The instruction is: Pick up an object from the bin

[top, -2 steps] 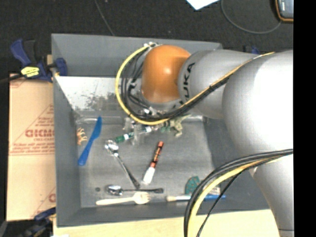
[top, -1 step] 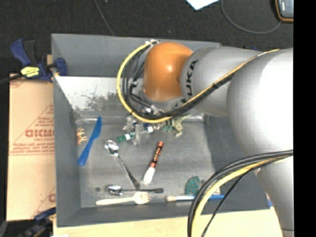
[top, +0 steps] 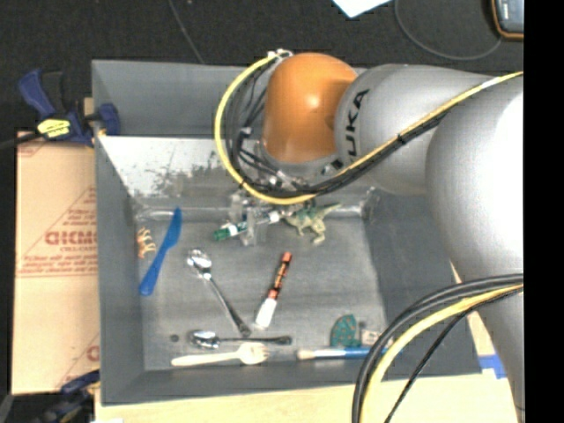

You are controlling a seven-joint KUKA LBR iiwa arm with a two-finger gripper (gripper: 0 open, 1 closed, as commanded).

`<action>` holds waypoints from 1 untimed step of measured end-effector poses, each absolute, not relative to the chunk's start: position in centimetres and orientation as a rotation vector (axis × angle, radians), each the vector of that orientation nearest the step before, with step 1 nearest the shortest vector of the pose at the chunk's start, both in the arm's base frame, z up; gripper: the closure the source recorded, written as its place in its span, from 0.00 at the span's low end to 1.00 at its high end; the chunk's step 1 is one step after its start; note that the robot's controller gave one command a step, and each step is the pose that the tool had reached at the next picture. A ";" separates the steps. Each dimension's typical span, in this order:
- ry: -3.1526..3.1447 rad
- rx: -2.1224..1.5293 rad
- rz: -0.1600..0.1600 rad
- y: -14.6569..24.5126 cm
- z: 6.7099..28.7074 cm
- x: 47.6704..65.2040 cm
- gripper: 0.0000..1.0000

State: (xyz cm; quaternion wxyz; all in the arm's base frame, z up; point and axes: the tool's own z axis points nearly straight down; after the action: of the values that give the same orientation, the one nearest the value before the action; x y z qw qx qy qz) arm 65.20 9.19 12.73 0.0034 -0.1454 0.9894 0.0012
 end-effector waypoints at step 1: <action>3.095 -0.452 0.003 9.2 14.4 65.4 1.00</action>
Offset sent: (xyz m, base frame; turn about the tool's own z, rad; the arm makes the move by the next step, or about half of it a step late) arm 0.0015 -0.0002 0.0227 0.0011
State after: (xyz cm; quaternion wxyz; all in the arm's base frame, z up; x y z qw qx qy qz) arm 65.38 9.16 14.36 0.0070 -0.1446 0.9895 0.0011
